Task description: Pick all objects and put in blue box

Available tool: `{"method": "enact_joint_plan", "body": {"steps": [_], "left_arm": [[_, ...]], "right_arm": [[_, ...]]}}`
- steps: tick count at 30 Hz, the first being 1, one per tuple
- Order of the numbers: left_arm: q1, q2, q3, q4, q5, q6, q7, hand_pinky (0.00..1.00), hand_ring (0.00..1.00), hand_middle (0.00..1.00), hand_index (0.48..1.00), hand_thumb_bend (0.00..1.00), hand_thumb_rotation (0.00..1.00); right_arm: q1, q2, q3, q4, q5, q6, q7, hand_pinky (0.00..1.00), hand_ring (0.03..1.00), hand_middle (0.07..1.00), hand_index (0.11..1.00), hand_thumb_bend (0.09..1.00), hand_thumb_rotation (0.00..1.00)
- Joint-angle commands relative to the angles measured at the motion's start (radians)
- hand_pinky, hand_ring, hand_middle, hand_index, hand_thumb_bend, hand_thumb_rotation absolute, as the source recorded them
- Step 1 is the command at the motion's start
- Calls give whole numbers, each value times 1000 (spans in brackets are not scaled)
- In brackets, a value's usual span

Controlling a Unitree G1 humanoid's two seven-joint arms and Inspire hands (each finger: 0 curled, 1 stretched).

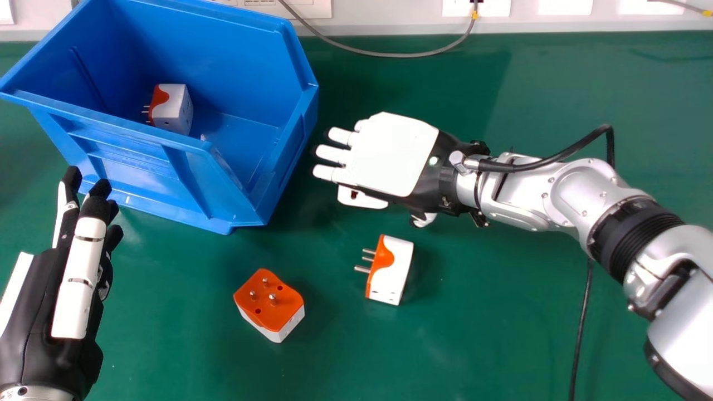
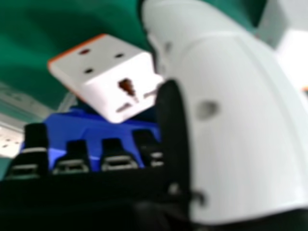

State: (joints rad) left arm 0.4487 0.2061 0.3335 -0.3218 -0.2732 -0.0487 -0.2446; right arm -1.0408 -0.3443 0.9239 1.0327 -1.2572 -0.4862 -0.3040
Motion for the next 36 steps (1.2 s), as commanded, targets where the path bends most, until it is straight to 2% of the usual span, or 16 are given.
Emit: {"method": "enact_joint_plan", "body": {"steps": [1,4,8,12,17,19,21,25,31,36], "left_arm": [[5,0,10,-30,0,-5,5,997,1000,1000,1000,506,917],[12,0,10,-41,-3,-3,5,994,1000,1000,1000,511,914],[13,-2,10,-41,-9,-3,6,991,1000,1000,1000,513,910],[19,-4,7,-57,-5,-2,9,989,1000,1000,1000,514,907],[18,-4,7,-47,2,-7,12,987,1000,1000,1000,515,904],[17,-5,6,-49,3,-5,15,986,1000,1000,1000,514,903],[12,-7,3,-41,7,-7,17,985,1000,1000,1000,513,901],[11,-8,-1,-40,16,-4,25,983,1000,1000,1000,502,899],[17,-10,-5,-45,15,-4,28,973,1000,1000,1000,486,896],[25,-14,-10,-55,12,-7,27,970,1000,1000,1000,500,893]], "right_arm": [[-45,6,7,13,2,4,-28,859,994,1000,937,457,0],[-47,12,19,28,-5,16,-34,849,990,999,930,458,0],[-53,19,38,44,-18,32,-46,843,988,998,927,449,0],[-63,27,63,59,-37,53,-62,840,988,999,928,446,0],[-79,41,82,84,-49,67,-78,843,987,997,924,455,0],[-83,46,88,94,-50,72,-82,845,986,996,922,457,0],[-89,52,104,103,-60,87,-93,850,980,992,913,464,0],[-99,64,123,118,-69,104,-96,841,980,994,916,518,0],[-111,86,129,140,-65,112,-101,865,983,999,931,584,0],[-117,110,129,164,-61,117,-100,865,982,1000,927,598,0]]}}
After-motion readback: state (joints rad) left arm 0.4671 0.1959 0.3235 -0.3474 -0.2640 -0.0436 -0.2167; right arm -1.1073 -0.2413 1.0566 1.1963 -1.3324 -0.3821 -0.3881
